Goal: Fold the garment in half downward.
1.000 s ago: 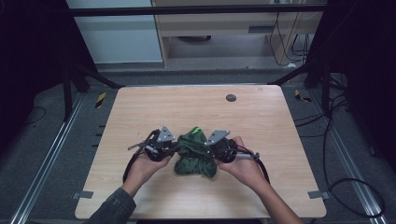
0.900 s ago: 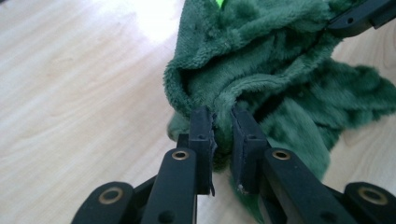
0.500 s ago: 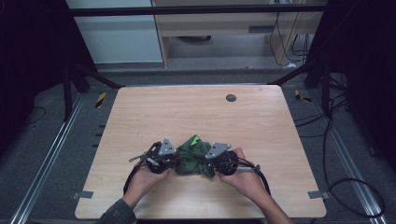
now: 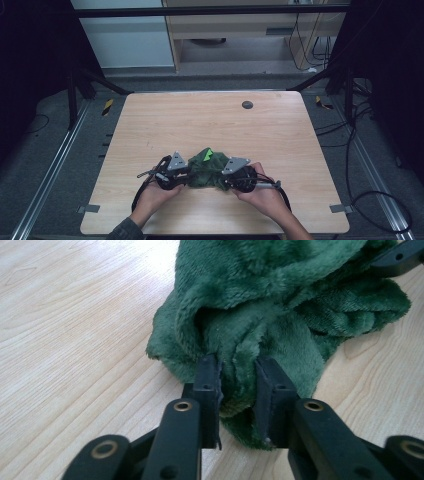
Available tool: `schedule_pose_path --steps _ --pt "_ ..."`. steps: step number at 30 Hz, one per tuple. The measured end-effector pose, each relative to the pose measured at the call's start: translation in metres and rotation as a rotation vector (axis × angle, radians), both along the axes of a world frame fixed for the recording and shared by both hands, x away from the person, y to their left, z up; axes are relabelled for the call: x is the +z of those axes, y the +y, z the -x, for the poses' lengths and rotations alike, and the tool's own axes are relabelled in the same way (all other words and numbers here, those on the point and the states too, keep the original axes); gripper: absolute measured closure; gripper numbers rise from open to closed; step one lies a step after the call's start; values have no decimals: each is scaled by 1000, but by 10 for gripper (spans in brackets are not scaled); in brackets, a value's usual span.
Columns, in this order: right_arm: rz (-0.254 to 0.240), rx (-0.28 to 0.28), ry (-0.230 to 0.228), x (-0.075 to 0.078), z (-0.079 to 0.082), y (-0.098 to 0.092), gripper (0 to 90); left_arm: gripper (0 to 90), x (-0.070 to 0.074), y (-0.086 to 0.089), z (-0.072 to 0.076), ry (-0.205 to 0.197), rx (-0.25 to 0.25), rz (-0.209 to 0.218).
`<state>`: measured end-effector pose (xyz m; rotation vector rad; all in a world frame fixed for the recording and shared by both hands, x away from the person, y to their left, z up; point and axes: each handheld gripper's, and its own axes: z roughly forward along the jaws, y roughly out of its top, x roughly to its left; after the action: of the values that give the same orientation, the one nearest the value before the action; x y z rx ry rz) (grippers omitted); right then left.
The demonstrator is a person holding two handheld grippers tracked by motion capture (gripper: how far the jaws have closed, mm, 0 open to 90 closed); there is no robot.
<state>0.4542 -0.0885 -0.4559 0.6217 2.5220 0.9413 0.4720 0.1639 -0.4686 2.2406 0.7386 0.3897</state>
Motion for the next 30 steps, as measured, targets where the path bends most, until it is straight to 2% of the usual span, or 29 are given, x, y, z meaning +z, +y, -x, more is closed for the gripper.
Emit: schedule_pose_path --steps 11,18,30 --pt "-2 14 14 -6 9 -3 672 602 -1 9 14 -5 16 38" --pt "-3 5 18 -8 11 -7 652 601 9 18 20 -29 20 54" --pt "0 -10 23 -7 12 -13 619 606 17 21 14 -48 38 72"
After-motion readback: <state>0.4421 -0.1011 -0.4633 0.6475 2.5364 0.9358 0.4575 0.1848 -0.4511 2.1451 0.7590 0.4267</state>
